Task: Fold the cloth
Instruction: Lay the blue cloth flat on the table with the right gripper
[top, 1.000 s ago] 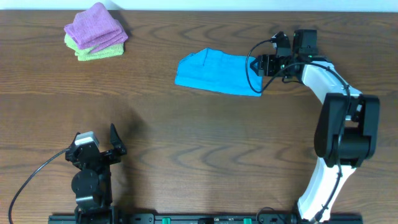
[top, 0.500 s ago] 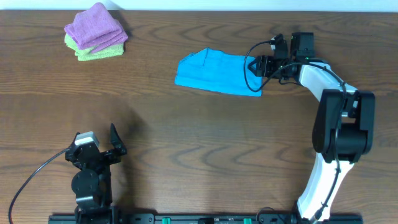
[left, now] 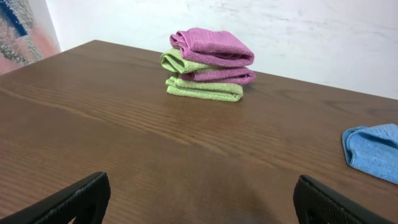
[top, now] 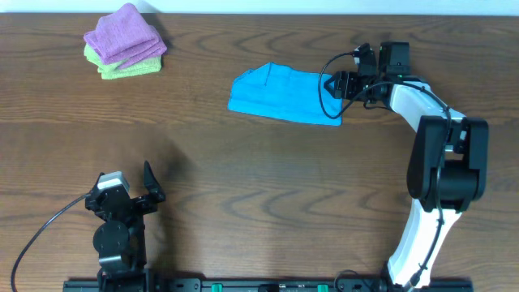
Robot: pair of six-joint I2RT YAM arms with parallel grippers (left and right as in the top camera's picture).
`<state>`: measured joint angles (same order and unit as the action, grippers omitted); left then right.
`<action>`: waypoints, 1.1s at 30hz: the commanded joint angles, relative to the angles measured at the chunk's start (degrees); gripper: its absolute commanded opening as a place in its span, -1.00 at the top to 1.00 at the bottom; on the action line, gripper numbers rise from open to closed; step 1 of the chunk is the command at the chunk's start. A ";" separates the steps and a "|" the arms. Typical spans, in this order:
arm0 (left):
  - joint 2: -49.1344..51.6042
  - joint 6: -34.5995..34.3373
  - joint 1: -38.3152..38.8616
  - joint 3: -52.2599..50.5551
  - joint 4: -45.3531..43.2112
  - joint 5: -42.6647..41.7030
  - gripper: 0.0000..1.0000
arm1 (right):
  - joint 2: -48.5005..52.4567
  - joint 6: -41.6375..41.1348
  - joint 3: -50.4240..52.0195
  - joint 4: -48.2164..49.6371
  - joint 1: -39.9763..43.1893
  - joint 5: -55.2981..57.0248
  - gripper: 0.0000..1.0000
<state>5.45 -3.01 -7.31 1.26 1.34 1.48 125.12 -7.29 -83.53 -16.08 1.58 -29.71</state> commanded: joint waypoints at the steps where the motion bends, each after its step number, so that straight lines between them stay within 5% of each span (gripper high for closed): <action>1: -0.33 -0.22 -0.17 -0.98 2.93 0.44 -0.91 | 0.66 -1.05 -0.33 0.37 -0.15 -0.55 -0.40; 9: -0.35 -0.22 -0.17 -0.98 2.91 0.46 -0.91 | 0.70 -2.12 -0.33 2.14 -0.15 -2.10 -0.29; 13: -0.33 -0.20 -0.17 -0.98 2.93 0.44 -0.91 | 0.70 -2.14 -0.33 2.19 -0.17 -2.89 0.27; 16: -0.35 -0.22 -0.17 -0.98 2.93 0.44 -0.91 | 0.70 -2.38 -0.33 2.16 -0.17 -3.26 0.03; 19: -0.35 -0.22 -0.17 -0.98 2.93 0.44 -0.91 | 0.70 -2.36 -0.33 1.95 -0.24 -3.56 0.06; 23: -0.35 -0.22 -0.17 -0.98 2.93 0.44 -0.91 | 0.70 -2.36 -0.31 1.92 -0.79 -3.54 0.55; 28: -0.33 -0.22 -0.17 -0.98 2.93 0.44 -0.91 | 0.70 -2.36 -0.33 1.99 -1.29 -3.50 0.90; 33: -0.33 -0.22 -0.17 -0.98 2.93 0.44 -0.91 | 0.70 -2.36 -0.33 2.01 -1.29 -3.54 0.98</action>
<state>5.45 -3.01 -7.31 1.26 1.34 1.48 125.12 -9.87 -83.53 -14.06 0.84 -32.42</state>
